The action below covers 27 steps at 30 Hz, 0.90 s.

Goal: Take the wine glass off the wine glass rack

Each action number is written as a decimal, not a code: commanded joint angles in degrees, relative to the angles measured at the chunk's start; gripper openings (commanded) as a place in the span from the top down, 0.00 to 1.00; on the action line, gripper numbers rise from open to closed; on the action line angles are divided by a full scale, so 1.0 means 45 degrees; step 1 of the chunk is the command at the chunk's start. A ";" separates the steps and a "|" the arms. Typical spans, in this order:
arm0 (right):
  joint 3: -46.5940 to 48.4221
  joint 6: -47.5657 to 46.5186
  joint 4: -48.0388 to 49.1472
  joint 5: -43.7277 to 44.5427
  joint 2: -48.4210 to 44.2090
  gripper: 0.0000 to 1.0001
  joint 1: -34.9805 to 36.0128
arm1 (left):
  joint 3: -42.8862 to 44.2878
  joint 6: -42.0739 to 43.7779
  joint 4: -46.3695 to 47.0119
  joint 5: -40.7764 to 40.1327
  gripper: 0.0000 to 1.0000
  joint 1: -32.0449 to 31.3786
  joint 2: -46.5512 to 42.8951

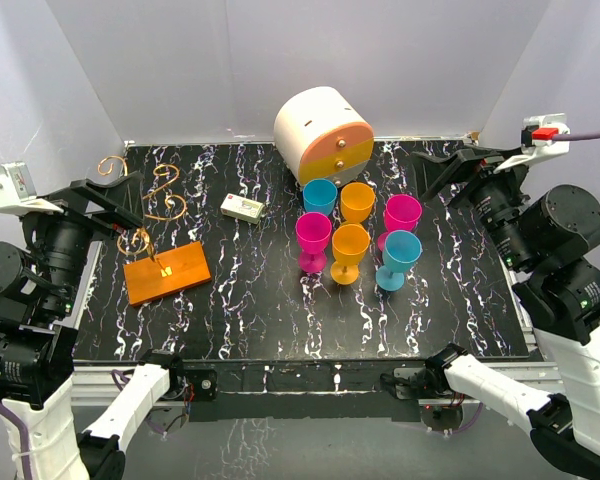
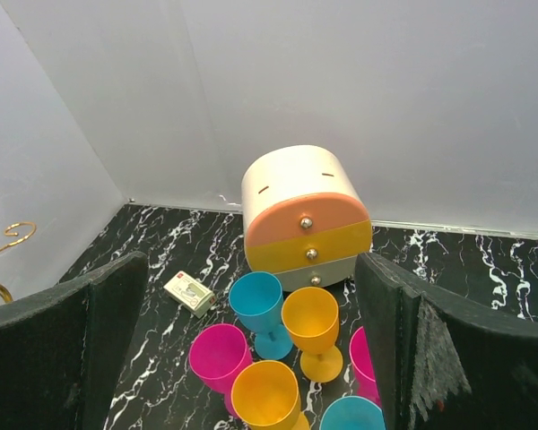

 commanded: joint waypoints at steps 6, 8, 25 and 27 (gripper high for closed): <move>-0.0038 -0.0011 0.0893 -0.0043 0.0012 0.02 -0.0055 | 0.0103 0.0283 0.0198 -0.0183 0.01 -0.0090 -0.0153; -0.0038 0.0028 0.0898 -0.0059 0.0013 0.02 -0.0050 | 0.0081 0.0283 0.0172 -0.0188 0.01 -0.0091 -0.0176; -0.0260 0.0237 0.1058 -0.0045 -0.0085 0.02 -0.0050 | 0.0078 0.0457 0.0136 -0.0307 0.01 -0.0168 -0.0310; -0.0289 0.0265 0.1080 -0.0065 -0.0085 0.02 -0.0050 | 0.0078 0.0477 0.0133 -0.0303 0.01 -0.0187 -0.0310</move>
